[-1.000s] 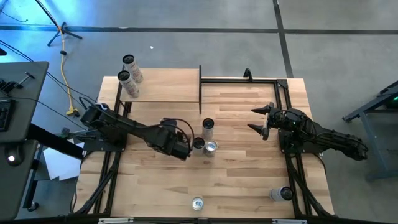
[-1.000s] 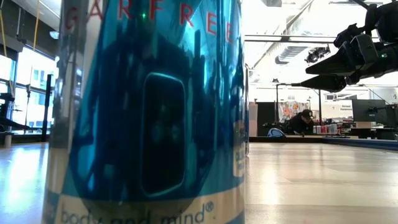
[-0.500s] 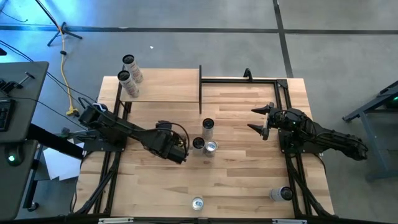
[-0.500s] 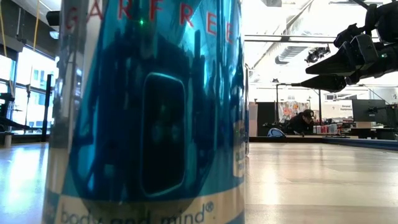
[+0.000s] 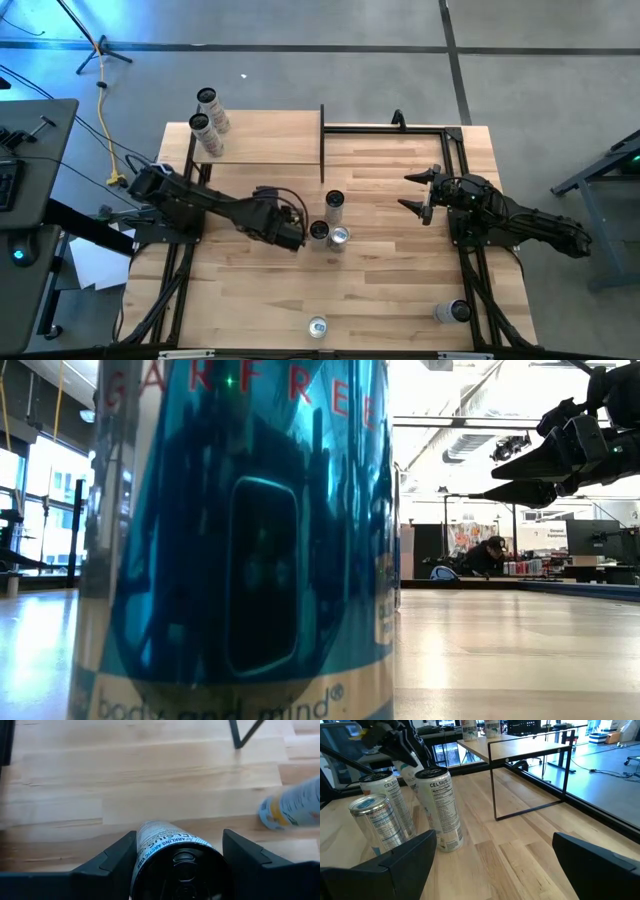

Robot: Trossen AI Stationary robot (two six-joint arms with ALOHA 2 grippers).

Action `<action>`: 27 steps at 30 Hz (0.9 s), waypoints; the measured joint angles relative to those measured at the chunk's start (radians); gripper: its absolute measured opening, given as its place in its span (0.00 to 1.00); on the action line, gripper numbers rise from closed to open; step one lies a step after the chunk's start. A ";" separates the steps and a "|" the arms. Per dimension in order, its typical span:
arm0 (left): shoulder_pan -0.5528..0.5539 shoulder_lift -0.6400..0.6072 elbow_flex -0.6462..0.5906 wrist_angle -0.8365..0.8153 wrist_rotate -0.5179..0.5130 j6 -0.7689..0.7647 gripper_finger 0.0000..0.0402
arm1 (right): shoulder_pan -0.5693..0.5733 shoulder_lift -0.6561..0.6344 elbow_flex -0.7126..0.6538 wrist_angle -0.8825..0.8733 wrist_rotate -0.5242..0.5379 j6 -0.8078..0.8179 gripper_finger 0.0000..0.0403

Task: Place canned beverage on shelf
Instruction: Put the top white blue soda can on the shelf

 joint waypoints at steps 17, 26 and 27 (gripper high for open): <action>0.174 0.000 0.001 0.152 0.015 0.090 0.53 | 0.000 0.000 0.000 0.000 0.000 0.000 0.96; 0.285 0.000 0.002 0.213 0.113 0.227 0.53 | 0.000 0.000 0.000 0.000 0.000 0.000 0.96; 0.295 0.000 0.002 0.220 0.120 0.241 0.53 | 0.000 0.000 0.000 0.000 0.000 0.000 0.96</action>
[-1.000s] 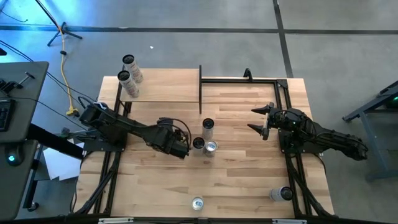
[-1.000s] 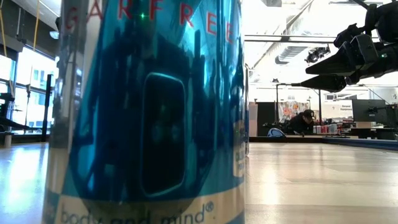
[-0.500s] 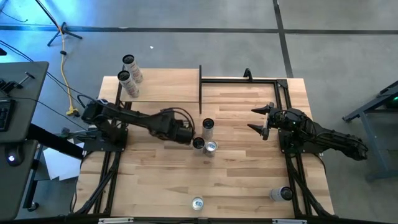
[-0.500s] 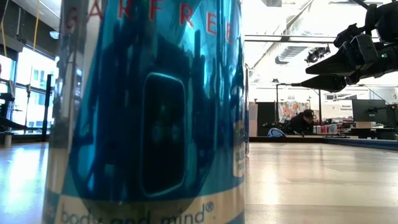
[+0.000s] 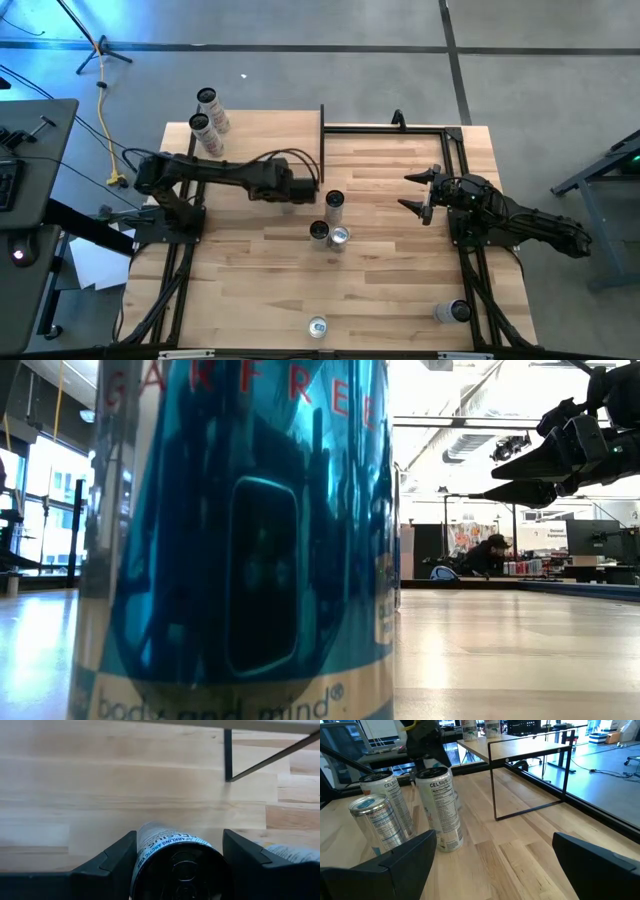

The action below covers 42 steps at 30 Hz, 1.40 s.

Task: Place canned beverage on shelf
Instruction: Put the top white blue soda can on the shelf

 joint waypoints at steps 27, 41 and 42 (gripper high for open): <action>0.112 0.000 0.000 0.220 0.190 0.794 0.53 | 0.000 0.000 0.000 0.000 0.000 0.000 0.96; 0.112 0.000 0.000 0.238 0.284 1.064 0.53 | 0.000 0.000 0.000 0.000 0.000 0.000 0.96; 0.112 0.000 0.000 0.238 0.288 1.086 0.53 | 0.000 0.000 0.000 0.000 0.000 0.000 0.96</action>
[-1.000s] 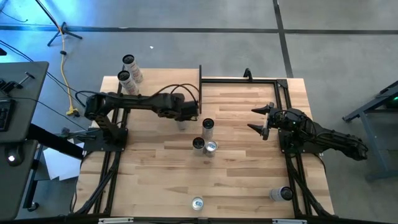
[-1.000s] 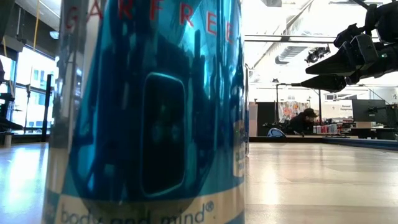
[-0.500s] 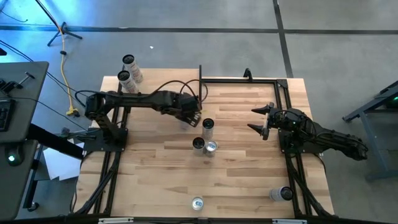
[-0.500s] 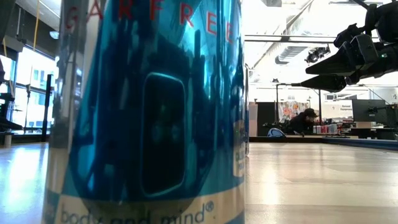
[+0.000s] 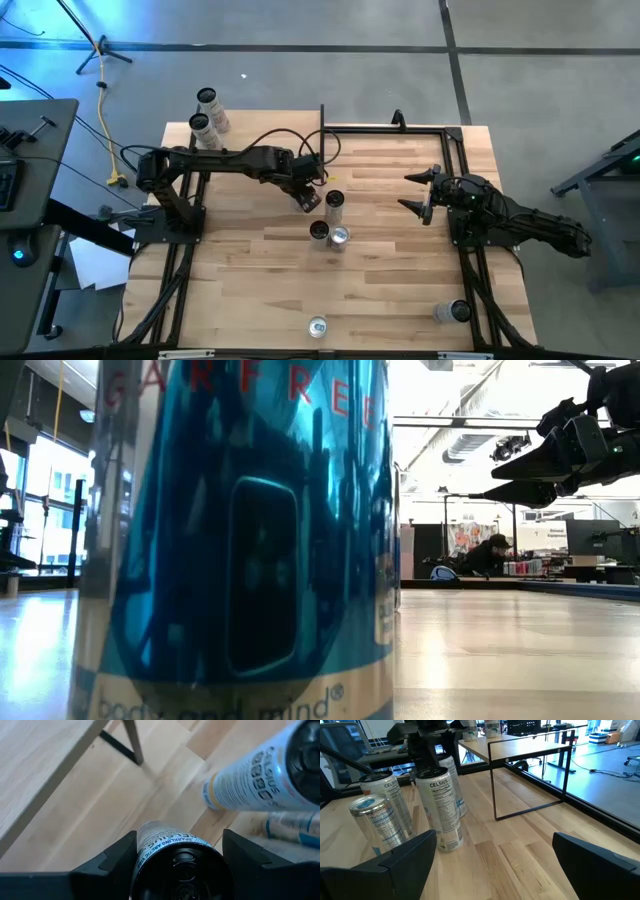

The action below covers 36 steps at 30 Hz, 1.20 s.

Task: Place canned beverage on shelf
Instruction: Put the top white blue soda can on the shelf

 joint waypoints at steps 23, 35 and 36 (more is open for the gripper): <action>-0.005 0.001 -0.001 -0.011 -0.067 -0.034 0.68 | 0.000 0.000 0.000 0.000 0.000 0.000 0.96; -0.010 0.001 -0.001 -0.063 -0.128 -0.163 0.97 | 0.000 0.000 0.000 0.000 0.000 0.000 0.96; -0.010 0.001 -0.001 -0.074 -0.135 -0.185 0.98 | 0.000 0.000 0.000 0.000 0.000 0.000 0.96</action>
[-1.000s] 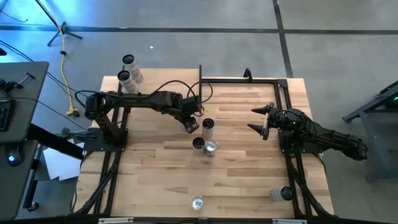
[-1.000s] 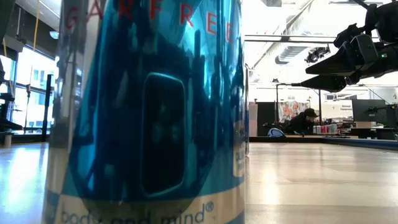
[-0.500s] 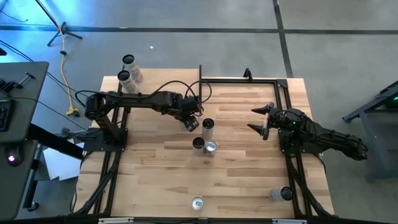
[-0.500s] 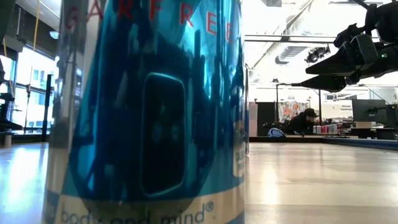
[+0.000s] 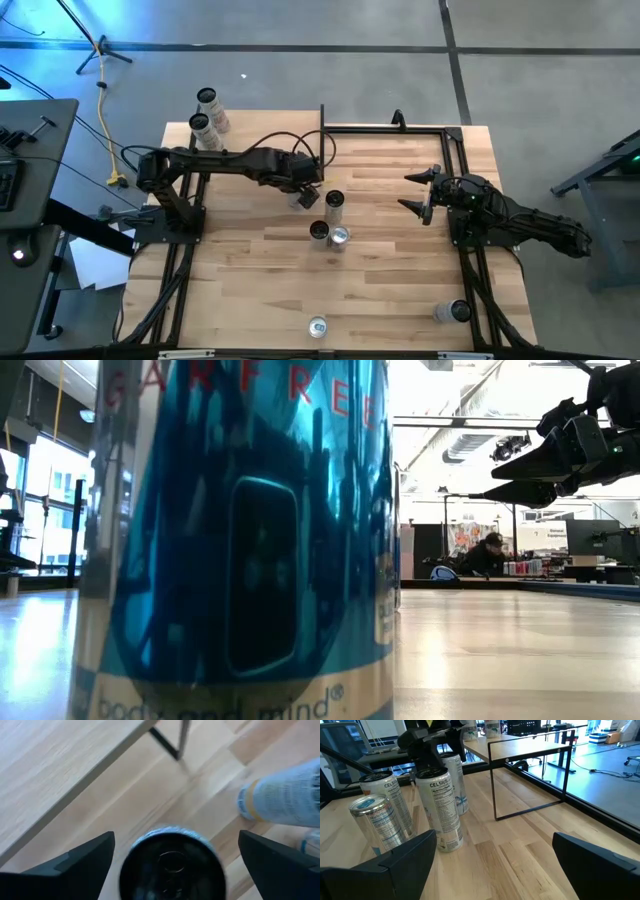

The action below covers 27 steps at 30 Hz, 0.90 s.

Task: Place canned beverage on shelf
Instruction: Put the top white blue soda can on the shelf

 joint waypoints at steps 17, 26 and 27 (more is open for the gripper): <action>-0.014 -0.049 0.007 -0.113 -0.032 -0.483 1.00 | 0.000 0.001 0.000 0.000 0.000 0.000 0.96; -0.059 -0.125 0.010 -0.152 -0.012 -0.787 1.00 | 0.000 -0.001 0.000 0.000 0.000 0.000 0.96; -0.060 -0.129 0.010 -0.151 -0.003 -0.816 1.00 | 0.000 -0.001 0.000 0.000 0.000 0.000 0.96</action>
